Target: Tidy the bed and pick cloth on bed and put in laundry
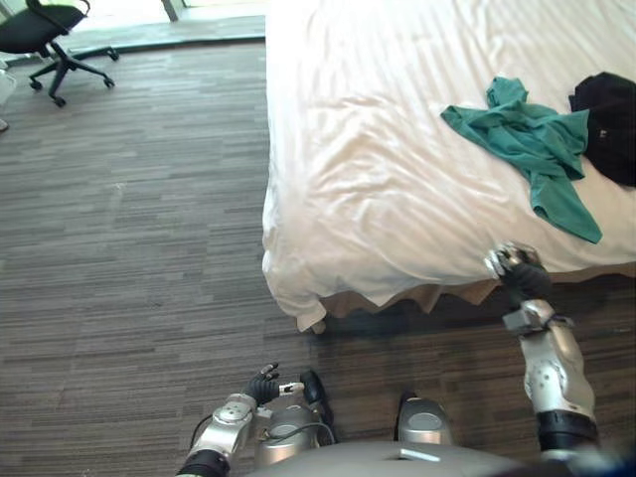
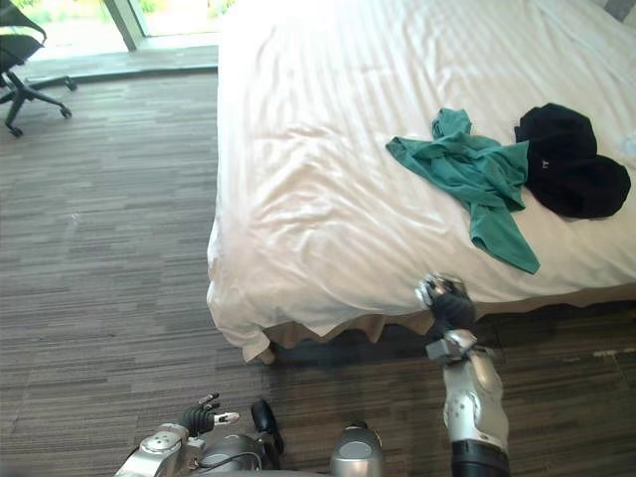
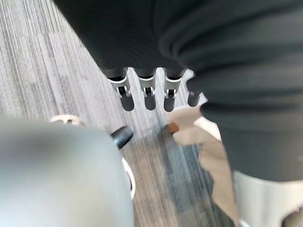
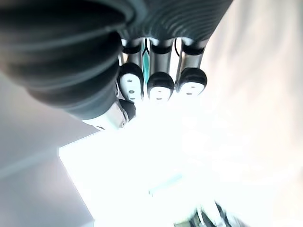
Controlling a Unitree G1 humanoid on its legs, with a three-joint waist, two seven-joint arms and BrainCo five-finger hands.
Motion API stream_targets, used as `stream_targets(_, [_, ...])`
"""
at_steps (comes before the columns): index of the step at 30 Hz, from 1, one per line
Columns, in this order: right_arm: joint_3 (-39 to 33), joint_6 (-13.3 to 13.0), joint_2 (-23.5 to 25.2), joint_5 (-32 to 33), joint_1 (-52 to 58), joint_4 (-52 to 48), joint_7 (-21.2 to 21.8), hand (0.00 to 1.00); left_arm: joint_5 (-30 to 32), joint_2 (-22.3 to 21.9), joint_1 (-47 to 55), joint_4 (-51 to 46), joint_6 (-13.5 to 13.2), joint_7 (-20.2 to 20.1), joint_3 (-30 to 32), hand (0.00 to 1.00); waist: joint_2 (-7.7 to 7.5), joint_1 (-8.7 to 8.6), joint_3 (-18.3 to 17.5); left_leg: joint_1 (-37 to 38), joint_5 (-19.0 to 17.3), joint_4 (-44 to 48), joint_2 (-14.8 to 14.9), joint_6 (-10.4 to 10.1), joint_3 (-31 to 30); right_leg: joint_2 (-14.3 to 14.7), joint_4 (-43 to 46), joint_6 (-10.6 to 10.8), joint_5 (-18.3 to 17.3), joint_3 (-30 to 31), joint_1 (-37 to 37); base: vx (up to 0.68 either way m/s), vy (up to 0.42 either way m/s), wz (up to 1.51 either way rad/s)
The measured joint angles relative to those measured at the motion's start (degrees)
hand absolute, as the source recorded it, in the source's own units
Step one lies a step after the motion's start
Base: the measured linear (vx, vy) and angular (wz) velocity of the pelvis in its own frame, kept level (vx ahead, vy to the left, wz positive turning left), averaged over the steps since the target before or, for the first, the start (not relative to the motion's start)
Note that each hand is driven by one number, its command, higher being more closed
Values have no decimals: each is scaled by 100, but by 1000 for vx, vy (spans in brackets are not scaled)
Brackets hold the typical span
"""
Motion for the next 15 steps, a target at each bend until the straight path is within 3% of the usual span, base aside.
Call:
stream_targets(5, [1000,449,-9,40,-1296,394,87,100,110,39,-85,-1,-90,-36,-5,0,-13,294,-12,-10,56,29,-68,104,-173,-56,-25,9,59,-175,110,17,42,22])
stream_targets(8, [1458,593,40,250,-2271,913,-8,100,-495,27,-267,37,60,-243,-46,0,-8,503,16,-289,144,39,-89,175,-347,-61,33,-12,73,-341,-79,2,20,36])
stream_targets(10, [1526,599,64,397,-3090,1211,-102,100,-711,-3,-549,38,138,-352,-66,0,23,603,287,-671,162,254,-47,185,-472,-60,148,-46,90,-419,-338,-61,17,40])
stream_targets(12, [1545,587,48,690,-4165,1593,-303,100,-792,-29,-944,40,127,-477,-80,0,153,712,748,-1178,137,520,40,155,-588,-23,289,-113,126,-522,-710,-129,23,36])
stream_targets(15, [1671,582,44,1048,-4894,2065,-535,100,-770,-99,-1314,72,36,-533,-254,0,372,870,943,-1831,157,744,94,156,-635,-22,486,-178,131,-565,-1310,-71,25,25])
